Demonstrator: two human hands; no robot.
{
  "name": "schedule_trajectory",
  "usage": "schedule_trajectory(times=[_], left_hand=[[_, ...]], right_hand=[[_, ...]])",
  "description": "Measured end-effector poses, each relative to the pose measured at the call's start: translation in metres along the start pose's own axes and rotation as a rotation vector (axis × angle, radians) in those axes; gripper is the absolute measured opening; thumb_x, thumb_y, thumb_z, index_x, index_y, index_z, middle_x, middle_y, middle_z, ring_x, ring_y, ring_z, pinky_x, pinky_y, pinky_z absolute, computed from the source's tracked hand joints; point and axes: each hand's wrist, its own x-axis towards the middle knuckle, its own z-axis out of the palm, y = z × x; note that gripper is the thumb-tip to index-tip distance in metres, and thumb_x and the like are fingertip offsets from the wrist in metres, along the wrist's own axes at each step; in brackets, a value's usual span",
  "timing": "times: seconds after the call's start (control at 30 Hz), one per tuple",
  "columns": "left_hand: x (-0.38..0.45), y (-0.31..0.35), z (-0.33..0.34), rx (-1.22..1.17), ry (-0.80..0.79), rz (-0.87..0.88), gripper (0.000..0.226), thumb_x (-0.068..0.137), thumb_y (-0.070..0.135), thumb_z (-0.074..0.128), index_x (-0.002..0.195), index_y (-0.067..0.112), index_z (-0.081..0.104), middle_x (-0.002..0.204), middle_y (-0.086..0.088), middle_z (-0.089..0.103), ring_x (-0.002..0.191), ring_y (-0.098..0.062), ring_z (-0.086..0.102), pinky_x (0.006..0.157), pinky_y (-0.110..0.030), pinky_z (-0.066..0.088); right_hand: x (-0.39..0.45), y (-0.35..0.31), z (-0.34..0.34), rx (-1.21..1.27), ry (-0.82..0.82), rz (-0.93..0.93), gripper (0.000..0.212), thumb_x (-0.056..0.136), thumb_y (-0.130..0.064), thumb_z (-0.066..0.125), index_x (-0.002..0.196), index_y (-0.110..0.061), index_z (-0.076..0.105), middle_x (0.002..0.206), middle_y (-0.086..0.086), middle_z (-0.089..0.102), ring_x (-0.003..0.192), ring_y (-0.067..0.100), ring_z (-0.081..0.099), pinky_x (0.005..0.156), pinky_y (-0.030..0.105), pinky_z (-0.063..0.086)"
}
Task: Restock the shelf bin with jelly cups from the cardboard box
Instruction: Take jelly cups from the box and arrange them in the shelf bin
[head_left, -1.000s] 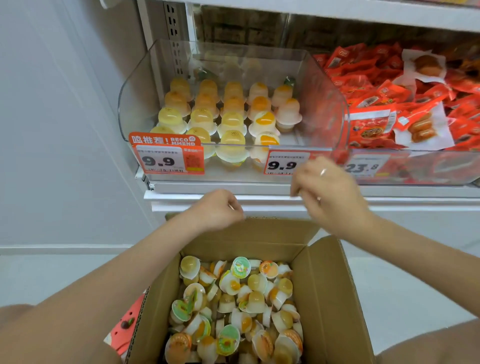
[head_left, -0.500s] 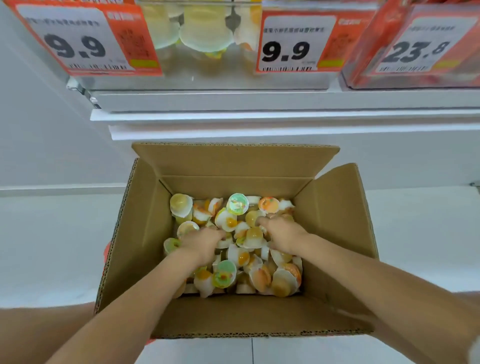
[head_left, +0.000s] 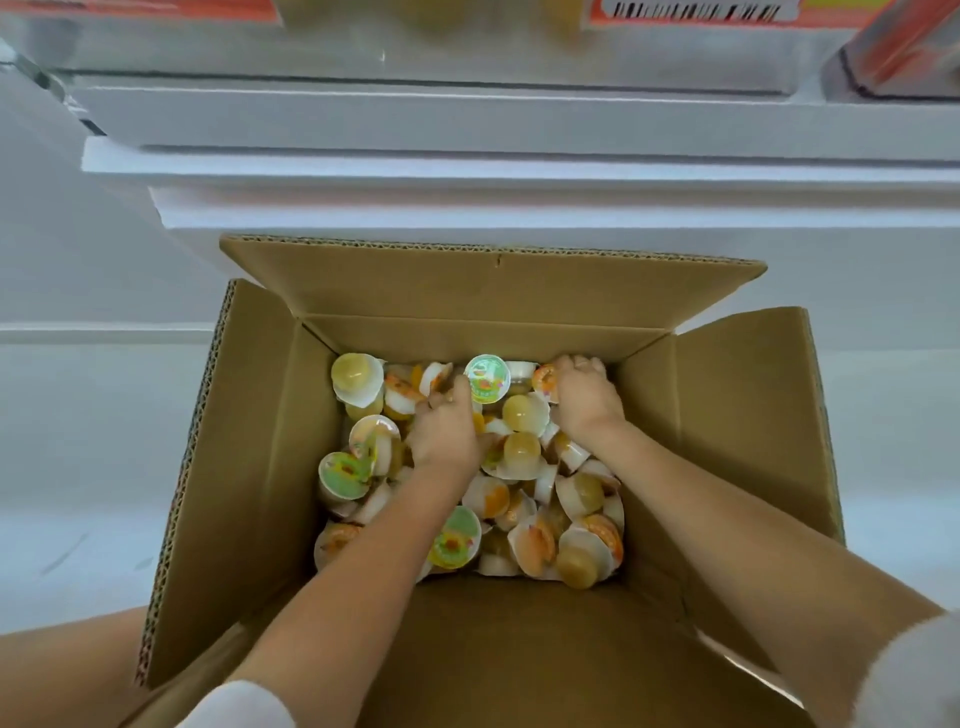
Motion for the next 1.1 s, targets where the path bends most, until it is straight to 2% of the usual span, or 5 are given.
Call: schedule_trajectory(times=[0.27, 0.43, 0.7, 0.87, 1.1], left_hand=[[0.003, -0.010, -0.001, -0.327, 0.090, -0.057, 0.068, 0.075, 0.038, 0.076, 0.127, 0.017, 0.038, 0.125, -0.016, 0.045, 0.094, -0.036, 0.060, 0.074, -0.037, 0.046], [-0.001, -0.010, 0.000, -0.390, 0.116, -0.058, 0.068, 0.074, 0.029, 0.076, 0.130, 0.017, 0.041, 0.125, -0.015, 0.047, 0.098, -0.035, 0.059, 0.077, -0.034, 0.044], [-0.020, -0.013, -0.021, -0.780, 0.222, -0.134, 0.054, 0.087, 0.025, 0.058, 0.139, 0.022, 0.043, 0.112, -0.004, 0.061, 0.096, -0.024, 0.058, 0.080, -0.030, 0.047], [-0.033, -0.015, -0.067, -1.633, -0.269, -0.565, 0.034, 0.094, 0.032, 0.042, 0.115, 0.007, 0.053, 0.095, -0.017, 0.060, 0.077, -0.026, 0.060, 0.057, -0.034, 0.059], [-0.087, 0.004, -0.157, -1.786, -0.548, -0.197, 0.062, 0.089, 0.049, 0.054, 0.127, 0.000, 0.046, 0.115, -0.024, 0.059, 0.080, -0.031, 0.071, 0.067, -0.031, 0.060]], right_hand=[[-0.001, -0.001, 0.008, -0.081, -0.021, 0.000, 0.062, 0.087, -0.004, 0.052, 0.143, -0.018, 0.030, 0.144, 0.011, 0.028, 0.131, 0.030, 0.027, 0.106, 0.039, 0.032], [-0.004, 0.002, 0.017, 0.095, 0.014, 0.078, 0.049, 0.088, -0.016, 0.053, 0.133, -0.030, 0.038, 0.136, 0.005, 0.045, 0.124, 0.030, 0.030, 0.102, 0.039, 0.031], [-0.005, 0.004, 0.028, 0.398, 0.065, 0.161, 0.061, 0.071, -0.037, 0.073, 0.124, -0.016, 0.053, 0.129, 0.012, 0.049, 0.127, 0.031, 0.034, 0.103, 0.035, 0.031], [-0.032, 0.005, -0.010, 0.686, 0.091, 0.001, 0.047, 0.066, -0.013, 0.076, 0.102, -0.017, 0.046, 0.100, 0.003, 0.055, 0.095, 0.023, 0.054, 0.069, 0.028, 0.042], [-0.093, -0.019, -0.133, 0.437, 0.005, -0.446, 0.064, 0.070, -0.015, 0.081, 0.111, -0.014, 0.031, 0.084, 0.003, 0.056, 0.073, 0.019, 0.055, 0.061, 0.033, 0.044]])
